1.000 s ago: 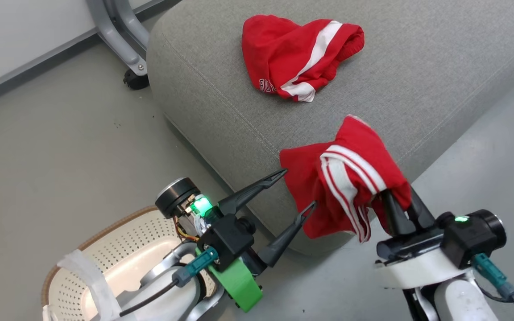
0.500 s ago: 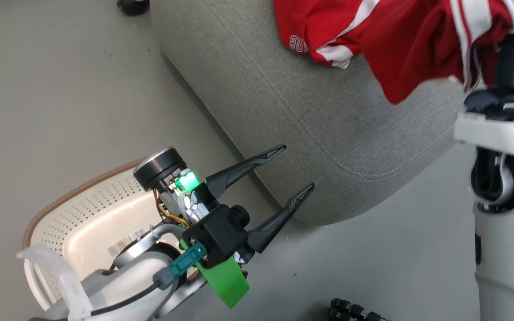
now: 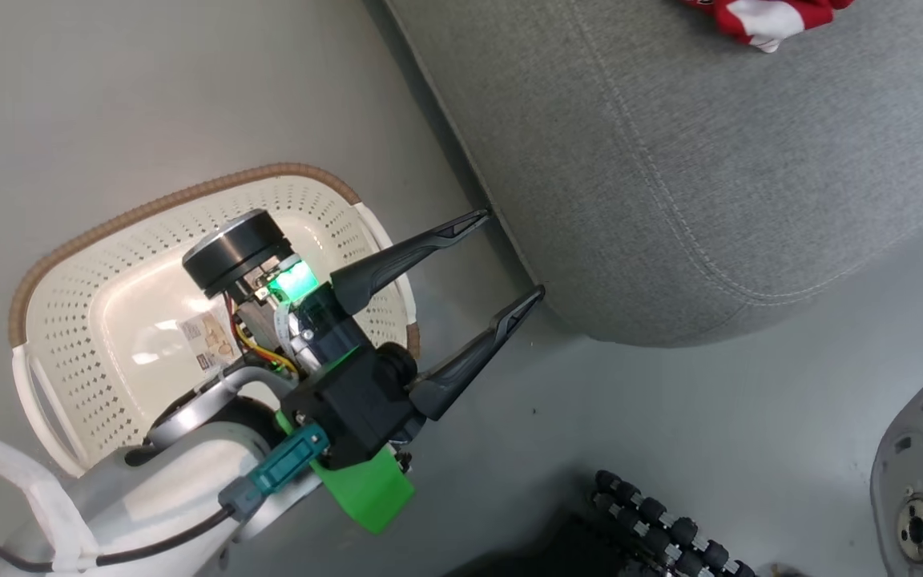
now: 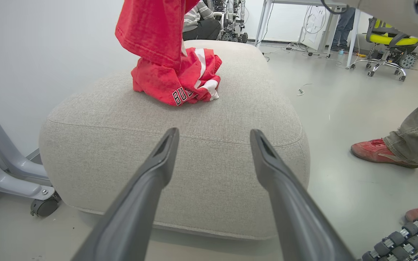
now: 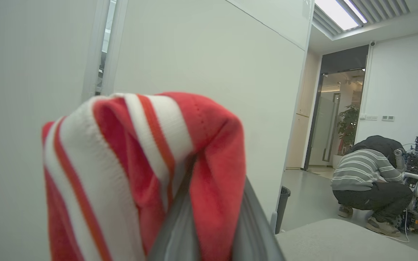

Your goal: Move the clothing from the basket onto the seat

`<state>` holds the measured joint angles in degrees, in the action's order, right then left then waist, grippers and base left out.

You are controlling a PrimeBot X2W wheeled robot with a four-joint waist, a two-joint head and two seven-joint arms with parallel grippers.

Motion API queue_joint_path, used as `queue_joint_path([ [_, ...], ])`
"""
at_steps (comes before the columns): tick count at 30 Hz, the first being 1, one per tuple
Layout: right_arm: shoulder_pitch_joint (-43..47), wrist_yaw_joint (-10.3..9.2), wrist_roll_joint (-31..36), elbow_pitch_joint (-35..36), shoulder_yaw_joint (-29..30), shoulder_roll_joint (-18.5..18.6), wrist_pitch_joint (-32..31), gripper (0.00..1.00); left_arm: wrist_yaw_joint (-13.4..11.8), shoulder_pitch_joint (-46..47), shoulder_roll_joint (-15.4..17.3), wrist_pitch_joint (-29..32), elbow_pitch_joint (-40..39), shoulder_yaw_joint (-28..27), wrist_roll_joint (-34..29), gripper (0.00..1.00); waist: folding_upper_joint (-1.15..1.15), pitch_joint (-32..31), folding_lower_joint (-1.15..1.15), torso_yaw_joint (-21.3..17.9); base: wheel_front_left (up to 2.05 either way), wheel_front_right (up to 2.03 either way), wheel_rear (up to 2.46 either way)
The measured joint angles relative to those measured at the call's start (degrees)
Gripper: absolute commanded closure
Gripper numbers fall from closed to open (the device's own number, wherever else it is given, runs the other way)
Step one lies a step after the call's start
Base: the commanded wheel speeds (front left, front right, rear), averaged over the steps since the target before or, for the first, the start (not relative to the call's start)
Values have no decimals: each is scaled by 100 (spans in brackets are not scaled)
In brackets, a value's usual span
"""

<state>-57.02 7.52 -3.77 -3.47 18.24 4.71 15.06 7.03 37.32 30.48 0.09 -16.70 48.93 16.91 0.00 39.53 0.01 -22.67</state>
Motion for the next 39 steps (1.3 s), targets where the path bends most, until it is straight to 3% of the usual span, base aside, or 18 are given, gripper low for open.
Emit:
queue_joint_path([
  [9,242,-1,141,-882,632,57,0,100,1,91,113,-44,-67,-1,-45,0,0,568,0,263,0,0,0],
  [14,479,0,120,-1659,587,-90,0,100,1,144,113,-16,-70,47,-58,0,0,682,0,299,0,0,0],
  [19,544,0,125,-1784,532,-156,0,100,-31,151,129,-19,-15,47,-52,0,0,606,0,279,0,0,0],
  [20,588,0,103,-1773,536,-176,0,93,-49,148,124,-40,14,48,-42,0,0,577,0,281,0,0,0],
  [21,664,0,73,-1738,553,-188,0,57,-58,141,113,-80,46,41,-35,0,0,534,0,285,0,0,0],
  [22,753,0,-74,-1699,545,-182,0,1,-89,128,99,-142,97,43,-20,0,0,483,-1,291,0,0,0],
  [31,1989,0,-305,-794,263,-185,0,0,-353,-294,-245,-701,694,60,213,0,0,-184,-1,455,0,0,0],
  [39,3132,0,-203,-860,-771,-192,0,0,-886,-979,-828,-1183,1679,-304,1006,0,0,-1032,-2,735,0,0,0],
])
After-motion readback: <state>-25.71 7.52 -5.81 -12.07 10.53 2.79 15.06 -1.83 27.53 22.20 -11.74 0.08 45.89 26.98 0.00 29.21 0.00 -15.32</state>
